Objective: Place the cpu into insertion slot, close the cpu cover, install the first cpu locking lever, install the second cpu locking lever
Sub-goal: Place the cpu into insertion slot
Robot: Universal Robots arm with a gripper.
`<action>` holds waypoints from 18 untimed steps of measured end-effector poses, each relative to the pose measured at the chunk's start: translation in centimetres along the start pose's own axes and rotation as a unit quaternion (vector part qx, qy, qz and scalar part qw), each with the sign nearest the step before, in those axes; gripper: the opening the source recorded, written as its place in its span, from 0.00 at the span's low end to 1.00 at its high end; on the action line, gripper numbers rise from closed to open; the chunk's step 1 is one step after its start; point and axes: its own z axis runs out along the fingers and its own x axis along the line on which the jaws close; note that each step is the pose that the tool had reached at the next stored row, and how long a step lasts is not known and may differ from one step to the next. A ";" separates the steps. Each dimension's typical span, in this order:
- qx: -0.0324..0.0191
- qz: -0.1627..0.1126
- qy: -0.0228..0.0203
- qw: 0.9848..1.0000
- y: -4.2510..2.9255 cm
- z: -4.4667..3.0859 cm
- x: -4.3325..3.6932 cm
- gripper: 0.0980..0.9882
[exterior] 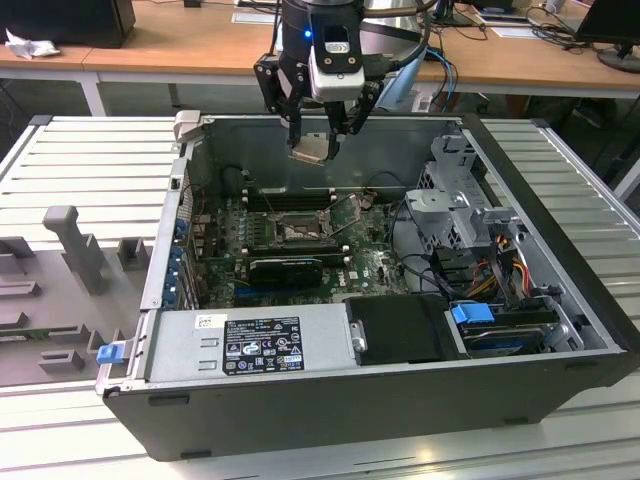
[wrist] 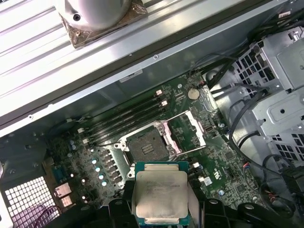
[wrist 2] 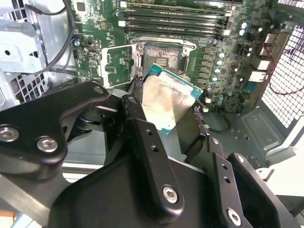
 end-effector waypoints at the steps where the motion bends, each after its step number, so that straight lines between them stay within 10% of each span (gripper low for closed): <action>1: 0.000 0.002 0.000 1.000 0.00 0.00 0.00 0.48; 18: -0.001 0.044 -0.004 0.999 0.00 0.02 0.00 0.48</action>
